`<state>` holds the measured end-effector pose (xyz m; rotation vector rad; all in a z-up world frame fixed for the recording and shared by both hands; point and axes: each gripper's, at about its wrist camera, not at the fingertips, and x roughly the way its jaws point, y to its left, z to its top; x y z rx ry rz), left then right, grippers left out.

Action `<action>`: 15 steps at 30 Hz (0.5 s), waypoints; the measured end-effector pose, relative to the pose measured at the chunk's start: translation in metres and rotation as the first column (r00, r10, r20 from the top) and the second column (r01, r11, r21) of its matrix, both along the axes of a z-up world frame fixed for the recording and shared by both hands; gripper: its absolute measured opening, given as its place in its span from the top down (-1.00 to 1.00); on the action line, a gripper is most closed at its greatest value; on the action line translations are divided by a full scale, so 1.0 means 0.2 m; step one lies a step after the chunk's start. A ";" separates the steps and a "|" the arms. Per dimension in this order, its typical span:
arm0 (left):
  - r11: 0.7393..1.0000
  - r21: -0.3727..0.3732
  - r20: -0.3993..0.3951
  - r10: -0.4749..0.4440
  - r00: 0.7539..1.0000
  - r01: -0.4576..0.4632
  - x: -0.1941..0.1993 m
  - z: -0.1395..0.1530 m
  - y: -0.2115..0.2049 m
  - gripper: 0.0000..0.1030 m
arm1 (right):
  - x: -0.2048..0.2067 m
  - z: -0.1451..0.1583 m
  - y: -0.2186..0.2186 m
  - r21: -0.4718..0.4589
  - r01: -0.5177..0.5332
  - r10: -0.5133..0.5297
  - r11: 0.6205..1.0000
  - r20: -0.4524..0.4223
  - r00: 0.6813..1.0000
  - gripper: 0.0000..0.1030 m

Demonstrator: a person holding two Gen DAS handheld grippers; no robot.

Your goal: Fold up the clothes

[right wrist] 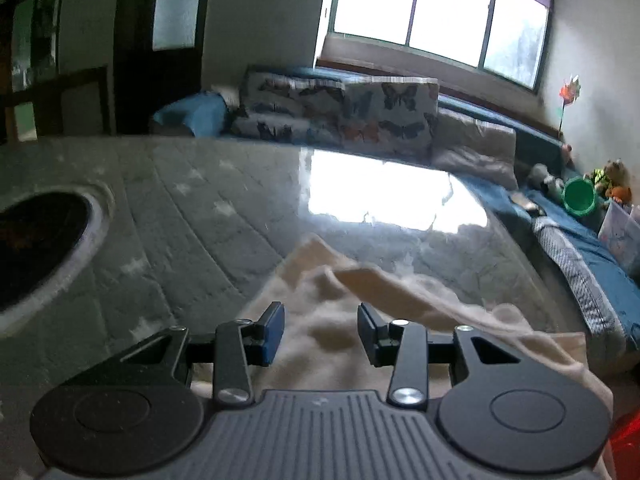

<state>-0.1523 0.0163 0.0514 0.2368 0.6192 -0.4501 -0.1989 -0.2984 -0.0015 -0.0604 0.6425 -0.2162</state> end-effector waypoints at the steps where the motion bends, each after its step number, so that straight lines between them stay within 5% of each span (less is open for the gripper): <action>1: 1.000 0.003 0.002 0.022 1.000 -0.022 0.00 -0.01 0.04 -0.13 | -0.01 0.02 0.02 -0.005 -0.015 0.015 1.000 0.016 1.000 0.00; 11: 0.971 -0.007 -0.005 0.241 0.971 -0.241 0.11 -0.10 0.31 -0.39 | 0.06 0.05 0.39 0.048 -0.236 0.233 0.971 0.067 0.970 -0.59; 15: 0.954 0.008 0.009 0.301 0.954 -0.301 0.16 -0.12 0.35 -0.50 | 0.14 0.00 0.47 0.063 -0.267 0.263 0.962 0.056 0.963 -0.64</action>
